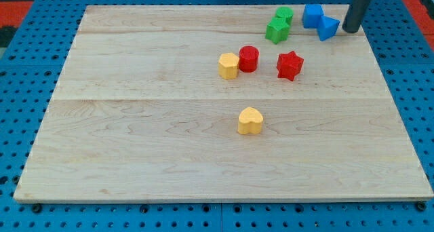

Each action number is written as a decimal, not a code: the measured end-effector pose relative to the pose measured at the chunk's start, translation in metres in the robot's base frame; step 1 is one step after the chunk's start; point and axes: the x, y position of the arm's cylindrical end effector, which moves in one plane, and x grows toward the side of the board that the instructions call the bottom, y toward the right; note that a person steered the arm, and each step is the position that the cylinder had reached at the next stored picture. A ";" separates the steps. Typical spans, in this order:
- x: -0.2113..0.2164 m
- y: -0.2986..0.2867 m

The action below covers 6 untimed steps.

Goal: Move the blue cube to the green circle

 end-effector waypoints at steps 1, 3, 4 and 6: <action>-0.015 -0.011; -0.020 -0.064; -0.040 -0.058; -0.046 -0.096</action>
